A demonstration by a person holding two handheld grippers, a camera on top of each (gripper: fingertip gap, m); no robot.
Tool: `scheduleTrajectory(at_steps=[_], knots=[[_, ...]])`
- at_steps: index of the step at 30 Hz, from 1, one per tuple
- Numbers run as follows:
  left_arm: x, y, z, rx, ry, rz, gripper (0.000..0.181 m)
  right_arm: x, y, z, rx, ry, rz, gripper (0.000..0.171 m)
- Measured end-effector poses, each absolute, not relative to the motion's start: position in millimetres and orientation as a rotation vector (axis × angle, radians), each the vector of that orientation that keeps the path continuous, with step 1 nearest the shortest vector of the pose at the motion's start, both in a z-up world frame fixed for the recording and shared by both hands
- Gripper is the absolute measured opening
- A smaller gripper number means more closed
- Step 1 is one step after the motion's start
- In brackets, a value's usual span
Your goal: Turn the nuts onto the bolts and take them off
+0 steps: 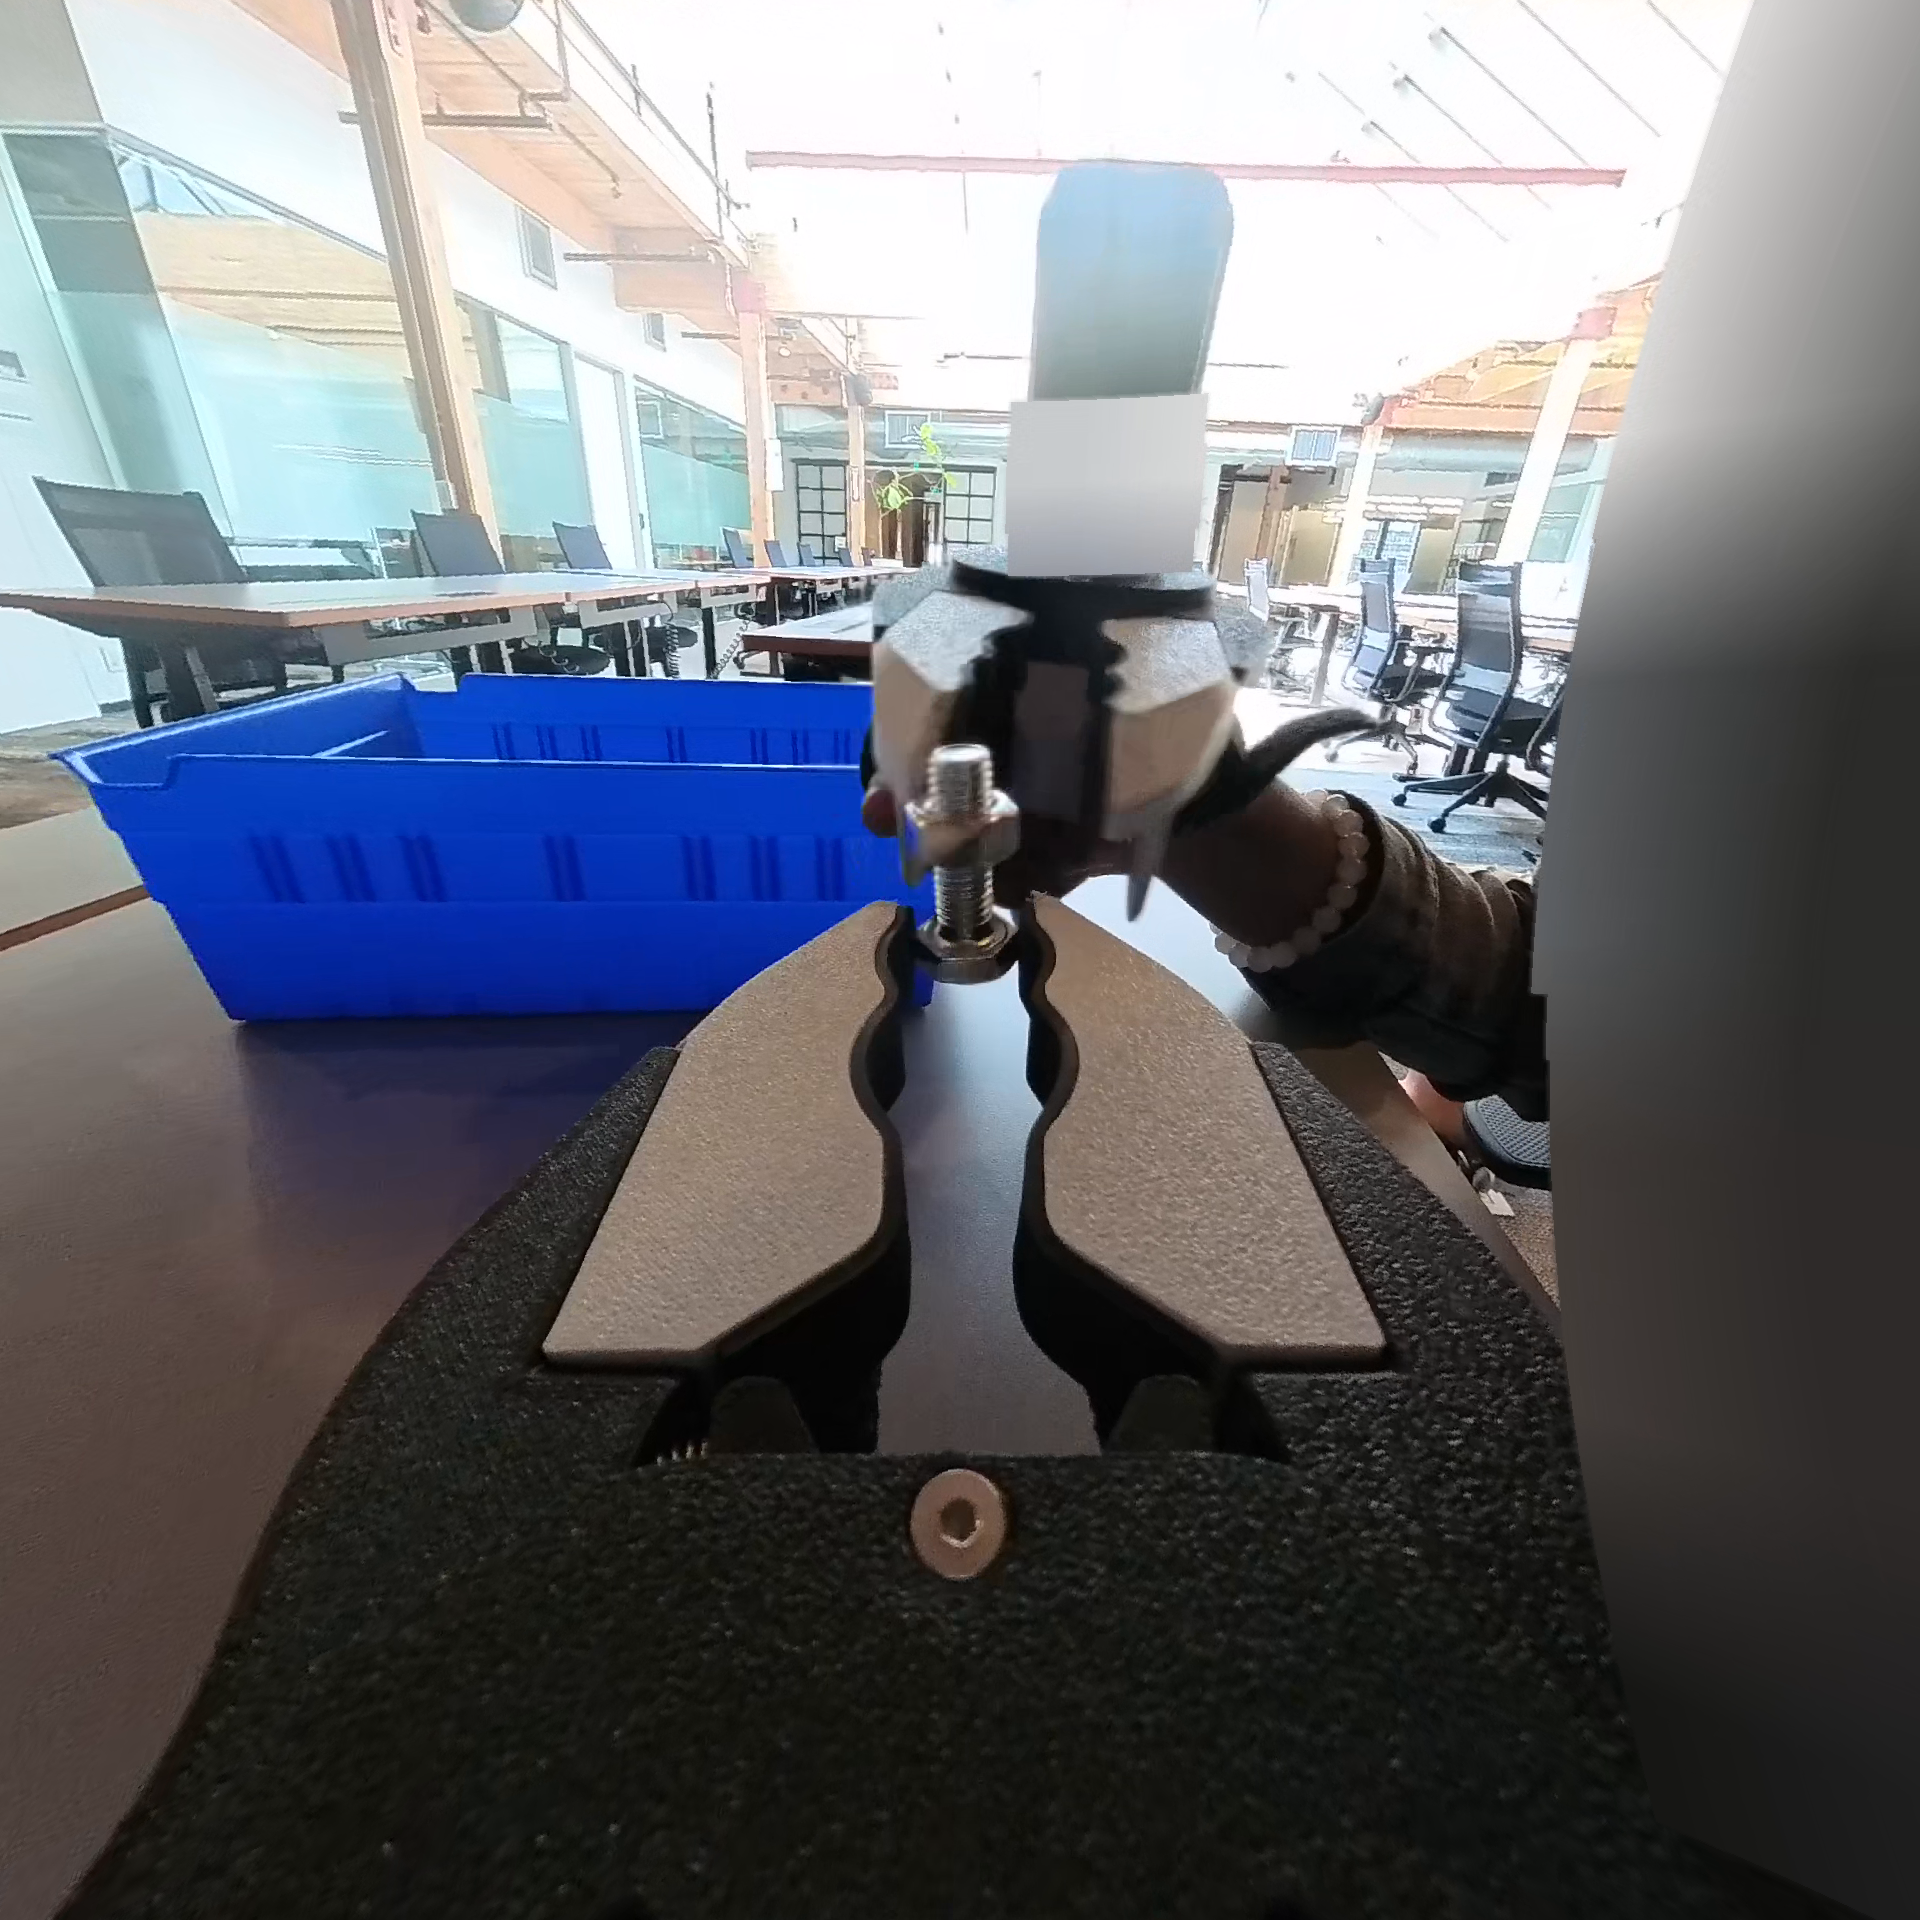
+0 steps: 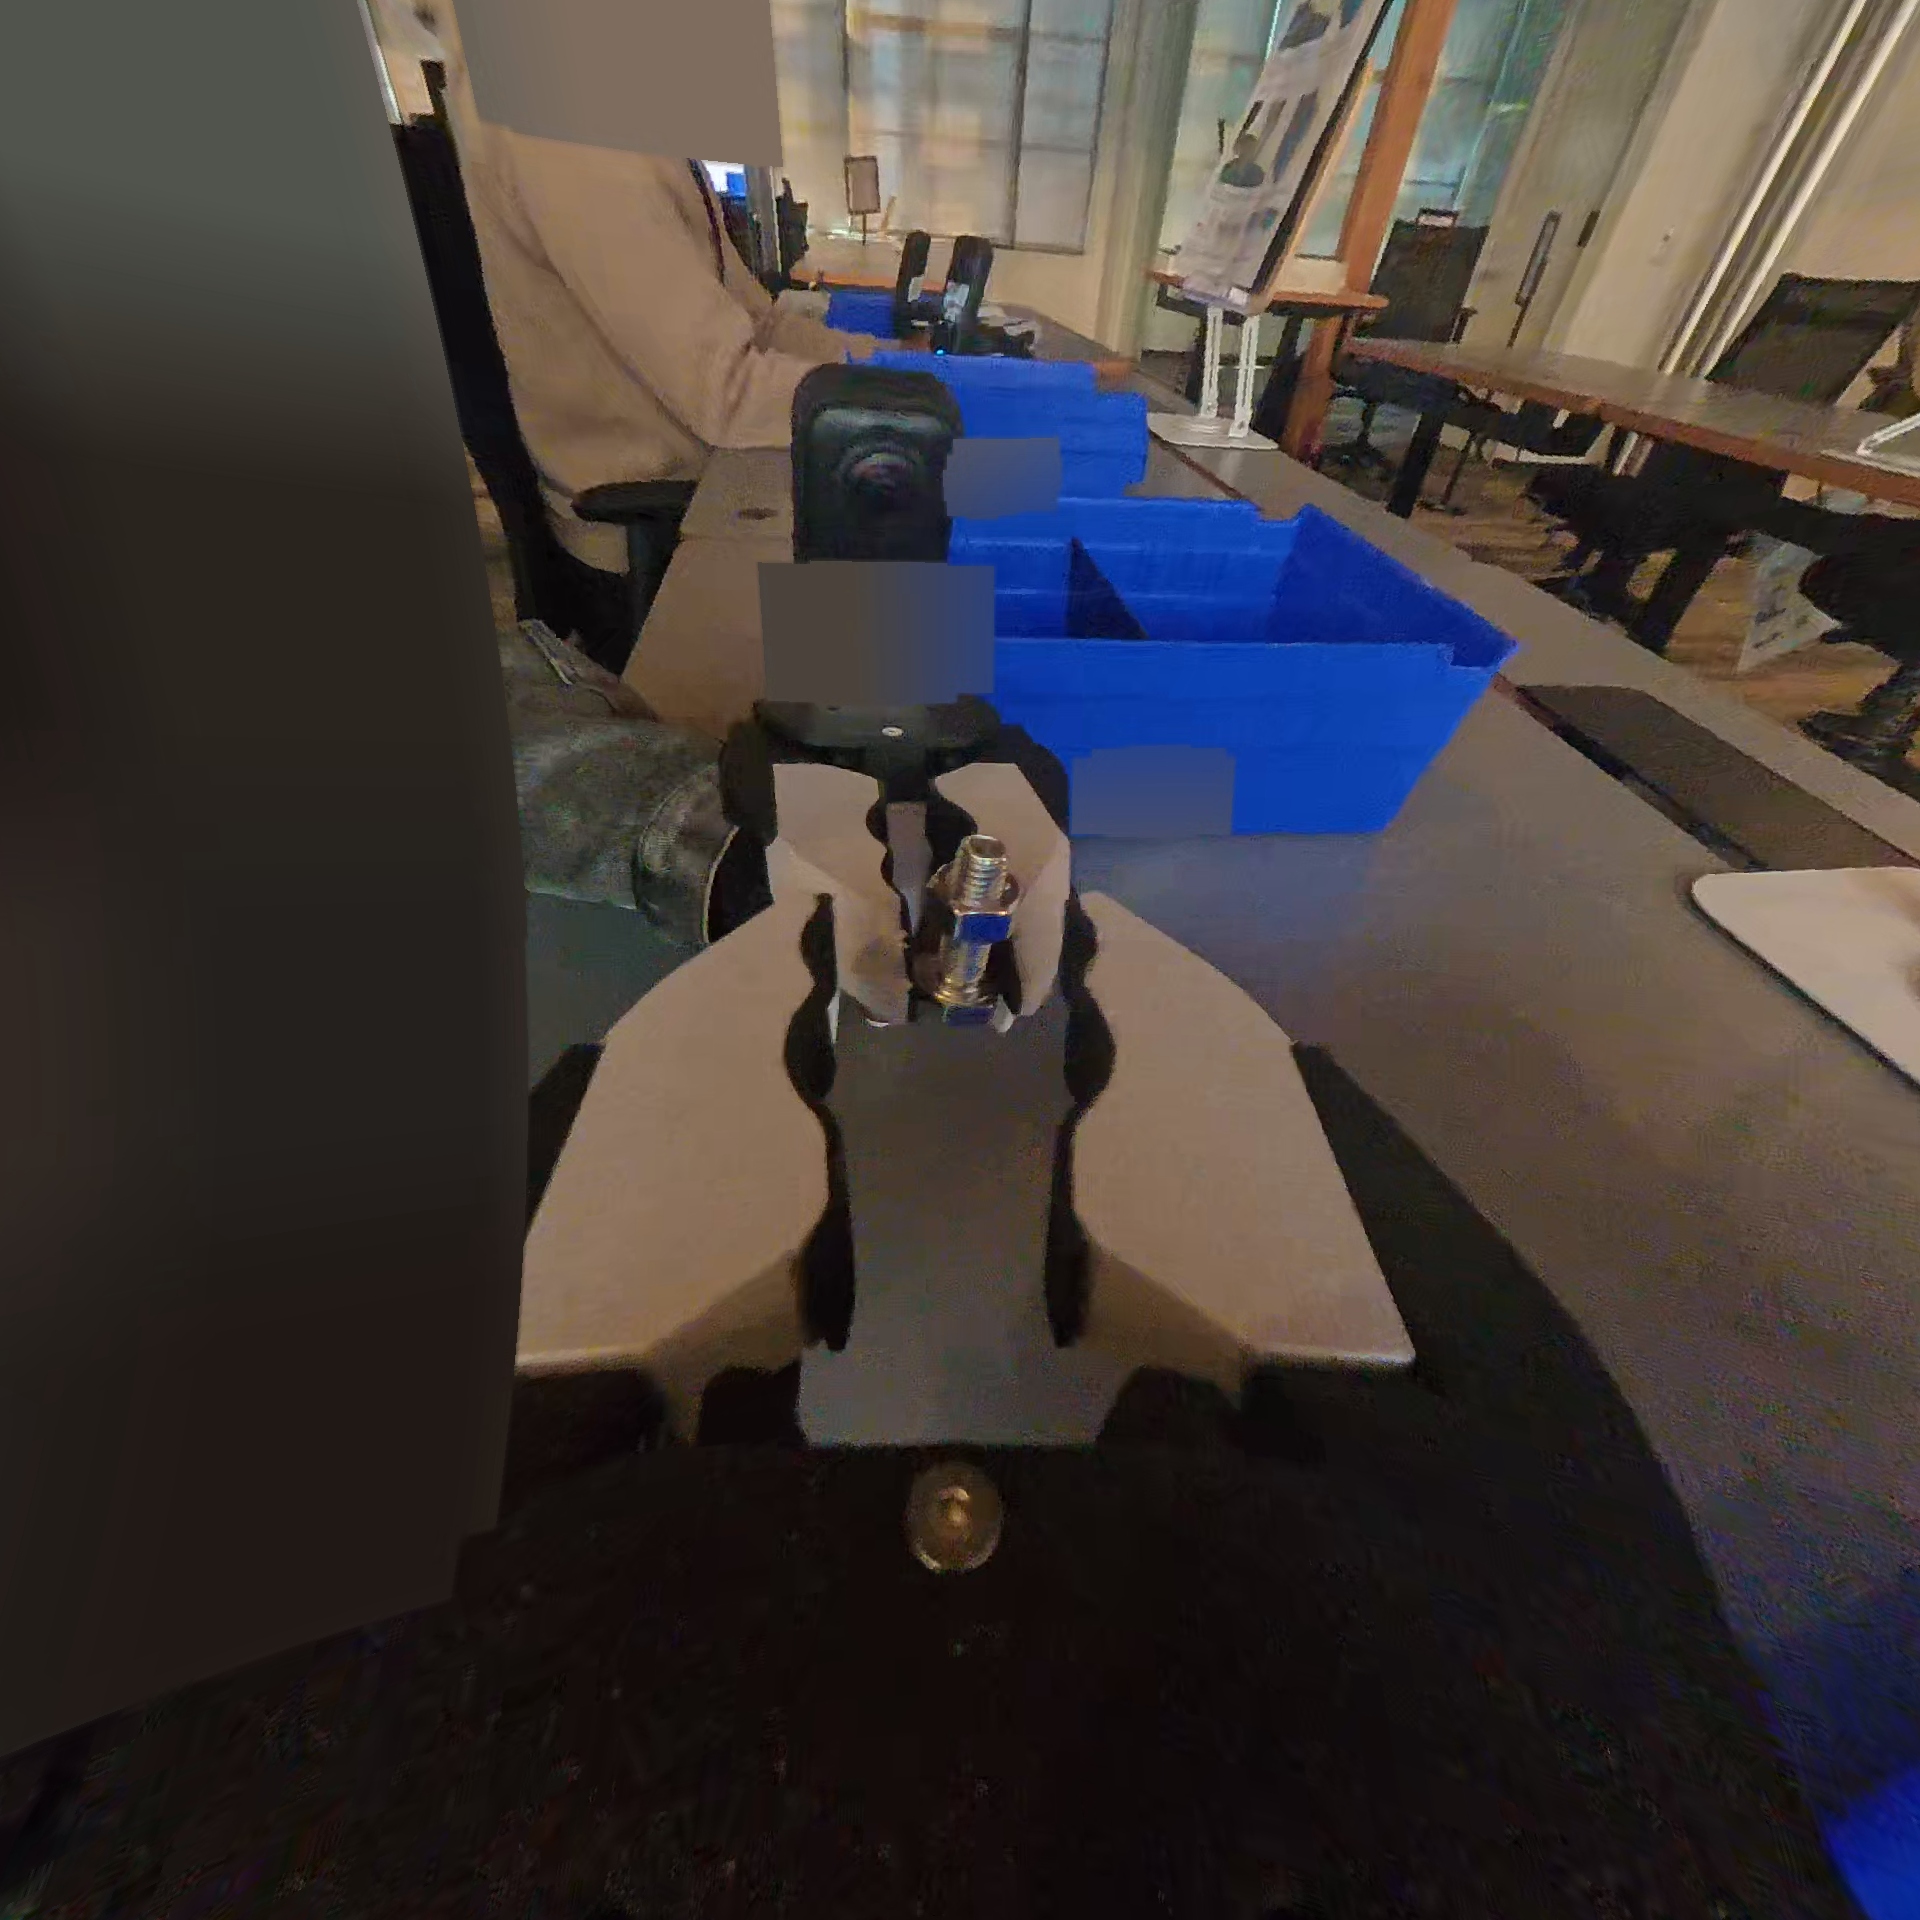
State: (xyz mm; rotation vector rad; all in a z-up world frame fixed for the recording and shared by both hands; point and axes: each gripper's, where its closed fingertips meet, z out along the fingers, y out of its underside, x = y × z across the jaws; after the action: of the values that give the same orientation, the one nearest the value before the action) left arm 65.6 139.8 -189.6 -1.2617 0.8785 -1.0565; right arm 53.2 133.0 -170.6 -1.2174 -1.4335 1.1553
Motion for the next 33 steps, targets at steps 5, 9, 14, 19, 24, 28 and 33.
scheduleTrajectory(at_steps=[5,9,14,19,24,28,33], knots=[[66,139,-190,-1.261,0.882,-1.054,0.019,62,126,-158,-1.141,-1.419,1.249,0.000],[66,139,-189,-1.260,0.881,-1.062,0.019,53,135,-168,-1.213,-1.411,1.174,0.039],[65,140,-189,-1.259,0.876,-1.060,0.019,53,132,-173,-1.219,-1.446,1.157,0.027],[66,140,-190,-1.262,0.879,-1.057,0.019,61,127,-157,-1.145,-1.401,1.260,0.001],[67,139,-190,-1.261,0.884,-1.065,0.019,51,141,-171,-1.237,-1.390,1.131,0.052],[65,140,-188,-1.260,0.864,-1.068,0.018,56,129,-169,-1.190,-1.450,1.181,0.009],[66,139,-189,-1.259,0.876,-1.066,0.019,58,135,-161,-1.172,-1.386,1.196,0.016]])
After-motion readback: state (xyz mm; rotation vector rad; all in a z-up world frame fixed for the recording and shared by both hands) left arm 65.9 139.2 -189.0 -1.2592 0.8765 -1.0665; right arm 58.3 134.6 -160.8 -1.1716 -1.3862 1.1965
